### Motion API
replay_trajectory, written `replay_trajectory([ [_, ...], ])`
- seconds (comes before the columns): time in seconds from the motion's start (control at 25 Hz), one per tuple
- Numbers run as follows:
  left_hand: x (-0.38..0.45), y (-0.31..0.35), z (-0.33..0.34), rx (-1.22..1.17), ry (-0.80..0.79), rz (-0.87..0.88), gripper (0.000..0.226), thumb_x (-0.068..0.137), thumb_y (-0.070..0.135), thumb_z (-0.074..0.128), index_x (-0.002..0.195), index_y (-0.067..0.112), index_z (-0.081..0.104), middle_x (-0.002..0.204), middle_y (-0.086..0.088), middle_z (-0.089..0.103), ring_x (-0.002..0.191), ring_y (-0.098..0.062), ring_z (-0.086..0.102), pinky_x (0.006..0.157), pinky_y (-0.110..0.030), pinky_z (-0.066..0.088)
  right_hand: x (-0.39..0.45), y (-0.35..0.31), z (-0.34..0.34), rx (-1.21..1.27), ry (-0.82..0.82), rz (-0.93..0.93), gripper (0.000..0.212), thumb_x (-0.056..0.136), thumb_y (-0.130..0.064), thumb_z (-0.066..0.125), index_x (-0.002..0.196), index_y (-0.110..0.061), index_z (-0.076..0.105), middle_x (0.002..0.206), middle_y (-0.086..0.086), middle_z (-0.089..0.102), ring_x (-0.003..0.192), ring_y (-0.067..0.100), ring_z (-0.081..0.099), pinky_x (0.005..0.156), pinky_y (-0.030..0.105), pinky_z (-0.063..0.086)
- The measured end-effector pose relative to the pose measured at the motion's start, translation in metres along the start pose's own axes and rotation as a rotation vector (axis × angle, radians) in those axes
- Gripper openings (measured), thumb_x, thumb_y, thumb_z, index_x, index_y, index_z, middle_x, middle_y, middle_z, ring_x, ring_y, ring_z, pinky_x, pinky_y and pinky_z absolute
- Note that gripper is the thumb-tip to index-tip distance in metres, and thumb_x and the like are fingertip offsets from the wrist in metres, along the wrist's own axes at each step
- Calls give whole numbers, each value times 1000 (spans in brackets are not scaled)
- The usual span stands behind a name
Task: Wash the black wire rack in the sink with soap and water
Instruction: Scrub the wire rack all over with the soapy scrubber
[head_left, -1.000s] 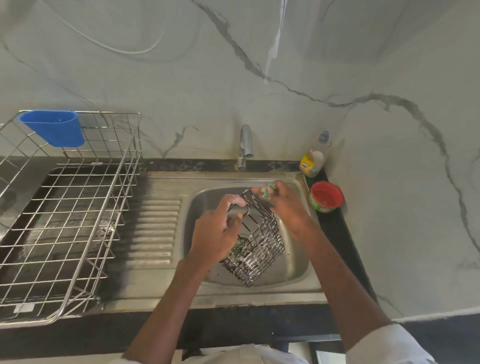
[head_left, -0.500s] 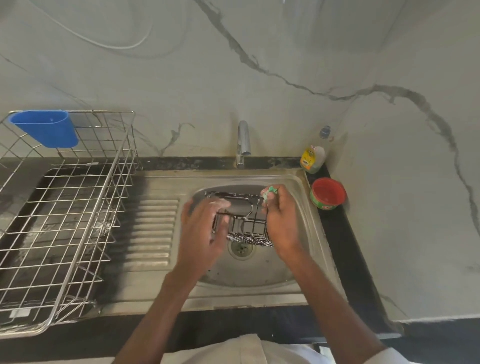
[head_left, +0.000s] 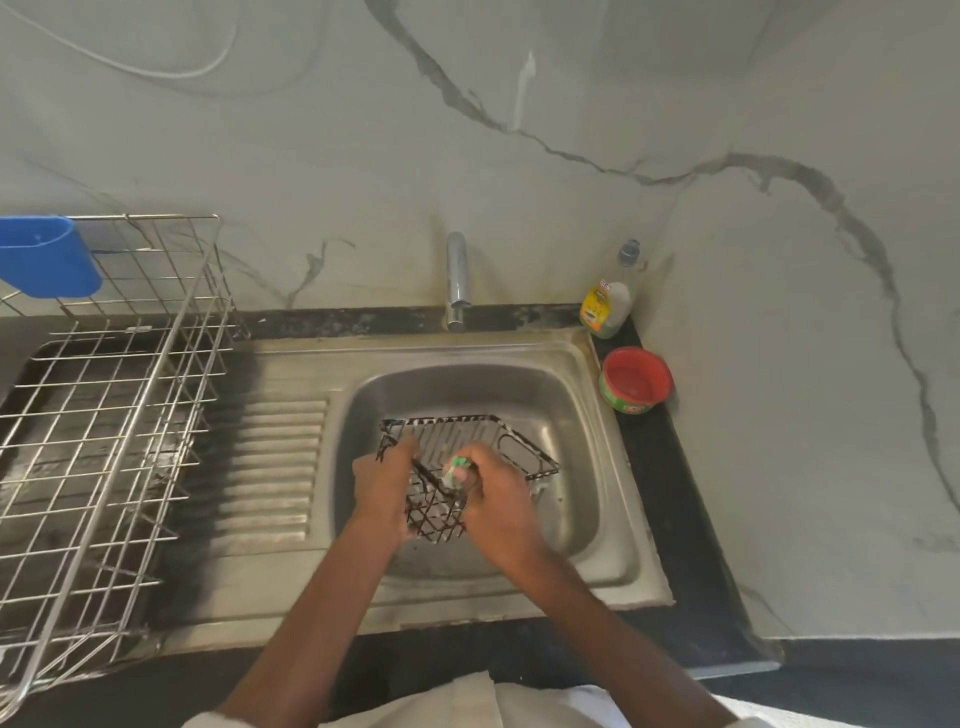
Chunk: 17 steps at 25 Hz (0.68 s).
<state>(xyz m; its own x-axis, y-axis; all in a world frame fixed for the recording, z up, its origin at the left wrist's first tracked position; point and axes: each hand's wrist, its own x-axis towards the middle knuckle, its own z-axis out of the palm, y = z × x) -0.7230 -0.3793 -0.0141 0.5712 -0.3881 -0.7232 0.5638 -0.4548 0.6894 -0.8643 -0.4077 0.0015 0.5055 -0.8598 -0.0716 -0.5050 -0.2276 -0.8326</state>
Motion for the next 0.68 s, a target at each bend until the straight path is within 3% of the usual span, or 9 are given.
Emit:
replay_trajectory([
  [0.08,5,-7,-2,-38,48,71,81,79,33,82,148,17,45,145,-19,57,119,-37,61,101,-63,52,11,12,-17,-38,158,165,12,105,-20,55,110,-21,66,99,-8,66,82,4,62,63,15,42],
  [0.12,8,-10,-4,-42,58,131,75,89,24,78,153,19,39,148,-18,55,121,-32,57,107,-57,48,19,19,-27,-23,218,219,12,104,-21,59,110,-22,69,100,-9,67,85,4,64,65,14,43],
  [0.24,20,-11,-10,-66,52,271,41,100,4,60,131,27,46,123,-14,65,99,-21,60,85,-41,52,41,26,-42,63,181,268,14,94,-20,74,106,-23,79,95,-12,75,86,-3,68,71,6,48],
  [0.36,24,-5,-15,-104,5,321,17,107,32,61,123,29,55,121,-8,73,96,-24,72,73,-40,57,57,10,-31,100,1,219,21,87,-10,80,105,-20,79,95,-11,75,85,-4,69,74,11,55],
  [0.44,30,-7,-19,-110,-86,311,34,105,46,63,134,28,57,125,-4,76,99,-22,77,73,-39,59,69,-3,-19,109,-97,190,25,87,-3,79,106,-18,77,103,-6,75,84,2,71,70,16,59],
  [0.56,33,-8,-23,-103,-177,335,53,99,63,63,143,33,59,135,2,73,122,-27,72,95,-56,59,81,-15,2,44,-203,262,19,88,1,75,96,-16,79,102,-4,77,71,8,74,69,28,64],
  [0.68,35,-7,-27,-88,-207,301,77,86,87,56,143,37,59,142,6,69,133,-27,66,105,-64,53,83,-20,21,49,-289,362,11,90,1,71,94,-5,80,107,-6,77,67,5,69,62,24,56],
])
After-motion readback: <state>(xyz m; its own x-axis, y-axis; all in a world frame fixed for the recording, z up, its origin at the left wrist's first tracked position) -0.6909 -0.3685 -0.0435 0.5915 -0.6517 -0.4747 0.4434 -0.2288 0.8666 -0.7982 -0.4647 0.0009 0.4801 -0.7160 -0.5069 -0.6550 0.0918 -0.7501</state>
